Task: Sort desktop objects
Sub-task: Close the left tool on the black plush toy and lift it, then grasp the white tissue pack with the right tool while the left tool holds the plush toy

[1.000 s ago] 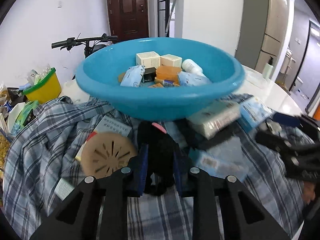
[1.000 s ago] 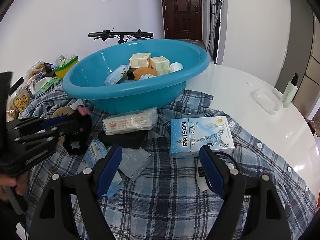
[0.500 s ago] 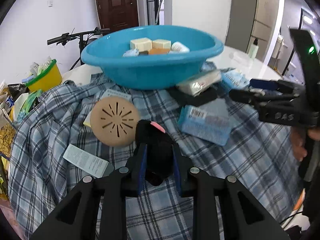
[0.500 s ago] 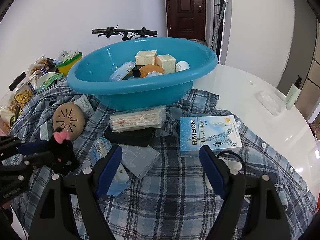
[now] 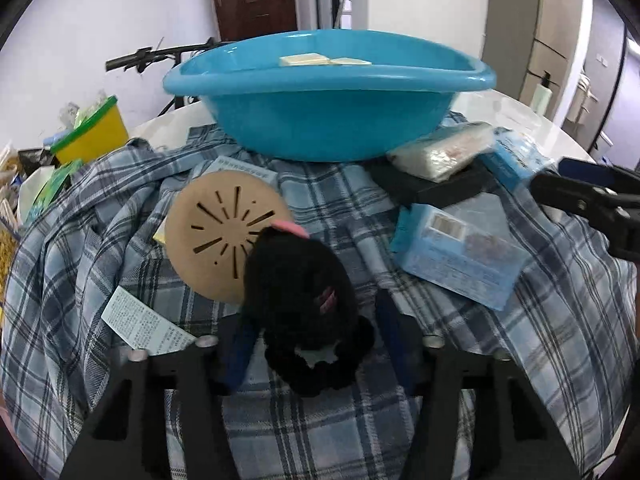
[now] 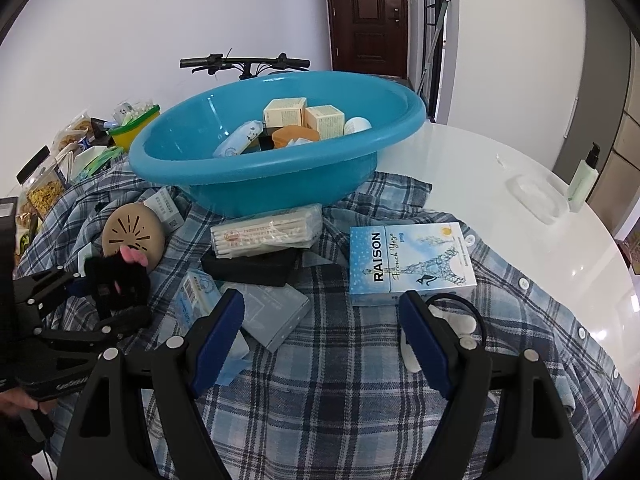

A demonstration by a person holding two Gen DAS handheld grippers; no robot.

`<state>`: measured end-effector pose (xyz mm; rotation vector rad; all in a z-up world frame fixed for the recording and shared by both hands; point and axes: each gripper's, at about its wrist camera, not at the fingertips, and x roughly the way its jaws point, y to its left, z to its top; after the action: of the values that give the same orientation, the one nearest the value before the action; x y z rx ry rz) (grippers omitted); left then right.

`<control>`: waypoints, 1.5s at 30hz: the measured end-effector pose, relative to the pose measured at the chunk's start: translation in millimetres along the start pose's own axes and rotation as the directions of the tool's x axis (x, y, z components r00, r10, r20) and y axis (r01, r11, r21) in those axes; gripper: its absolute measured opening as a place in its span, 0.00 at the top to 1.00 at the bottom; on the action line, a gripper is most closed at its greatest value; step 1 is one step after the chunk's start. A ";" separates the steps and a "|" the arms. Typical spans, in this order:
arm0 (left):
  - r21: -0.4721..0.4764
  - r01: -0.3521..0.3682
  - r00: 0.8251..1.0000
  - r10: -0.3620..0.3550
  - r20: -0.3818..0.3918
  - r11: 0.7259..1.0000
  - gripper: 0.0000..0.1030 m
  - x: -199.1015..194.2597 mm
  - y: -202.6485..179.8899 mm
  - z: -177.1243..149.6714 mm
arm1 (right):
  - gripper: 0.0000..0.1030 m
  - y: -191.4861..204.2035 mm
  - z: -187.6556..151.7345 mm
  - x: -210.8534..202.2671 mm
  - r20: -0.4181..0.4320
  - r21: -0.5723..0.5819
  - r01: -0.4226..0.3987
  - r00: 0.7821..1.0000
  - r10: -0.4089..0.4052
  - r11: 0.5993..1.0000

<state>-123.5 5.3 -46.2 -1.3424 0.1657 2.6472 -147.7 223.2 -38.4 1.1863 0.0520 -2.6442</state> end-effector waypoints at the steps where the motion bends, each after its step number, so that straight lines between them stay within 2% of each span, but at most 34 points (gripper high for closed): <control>1: -0.012 0.007 1.000 -0.007 0.007 1.000 0.57 -0.8 2.2 0.3 | 0.24 0.7 -0.1 0.0 -0.002 -0.003 0.000 1.000 0.000 1.000; 5: -0.058 0.047 0.998 -0.045 0.040 0.997 0.58 -6.6 9.3 3.9 | 0.24 4.7 -0.6 0.8 -0.006 -0.017 0.003 1.000 -0.003 1.000; 7: -0.063 0.047 0.998 -0.044 0.051 0.997 0.67 -7.8 10.2 4.7 | 0.24 6.3 -0.3 0.7 -0.006 -0.019 0.003 1.000 -0.003 1.000; 10: -0.064 0.066 0.996 -0.061 0.070 0.996 0.71 -12.1 10.2 4.7 | 0.24 9.8 0.8 -1.5 -0.004 -0.028 0.007 1.000 -0.007 1.000; 16: -0.041 0.045 0.989 -0.039 0.146 0.998 0.71 -37.2 5.0 6.7 | 0.24 19.9 8.5 -2.3 0.000 -0.066 0.028 1.000 -0.028 0.997; 20: -0.060 0.026 0.982 -0.014 0.190 0.998 0.71 -48.4 5.4 11.4 | 0.24 33.5 17.4 4.4 -0.006 -0.095 0.032 0.999 -0.033 0.995; 24: -0.102 0.024 0.980 -0.003 0.201 0.994 0.71 -49.3 13.0 13.7 | 0.22 47.1 25.1 19.7 -0.026 -0.117 0.041 0.999 -0.045 0.992; 25: -0.110 0.023 0.979 0.000 0.204 0.994 0.71 -48.7 15.3 12.7 | 0.17 49.0 26.8 24.0 -0.027 -0.115 0.052 0.998 -0.056 0.992; 28: -0.127 0.019 0.978 0.008 0.208 0.992 0.71 -46.4 21.5 11.2 | 0.11 51.0 30.8 36.1 -0.033 -0.100 0.071 0.997 -0.074 0.993; 37: -0.143 0.019 0.978 0.012 0.208 0.990 0.71 -39.2 34.4 5.3 | 0.11 51.0 37.1 60.5 -0.050 -0.079 0.118 0.991 -0.122 0.990; 44: -0.165 0.023 0.979 0.011 0.203 0.986 0.71 -36.0 42.8 3.1 | 0.11 49.0 41.8 71.9 -0.060 -0.062 0.110 0.992 -0.113 0.992; 45: -0.166 0.024 0.979 0.010 0.202 0.986 0.71 -35.5 42.8 3.1 | 0.14 48.8 41.0 71.4 -0.061 -0.063 0.101 0.993 -0.105 0.993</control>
<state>-113.8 -39.7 -14.7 -1.1034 -0.0903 2.8237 -212.0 155.8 -60.5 1.2810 0.2073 -2.6718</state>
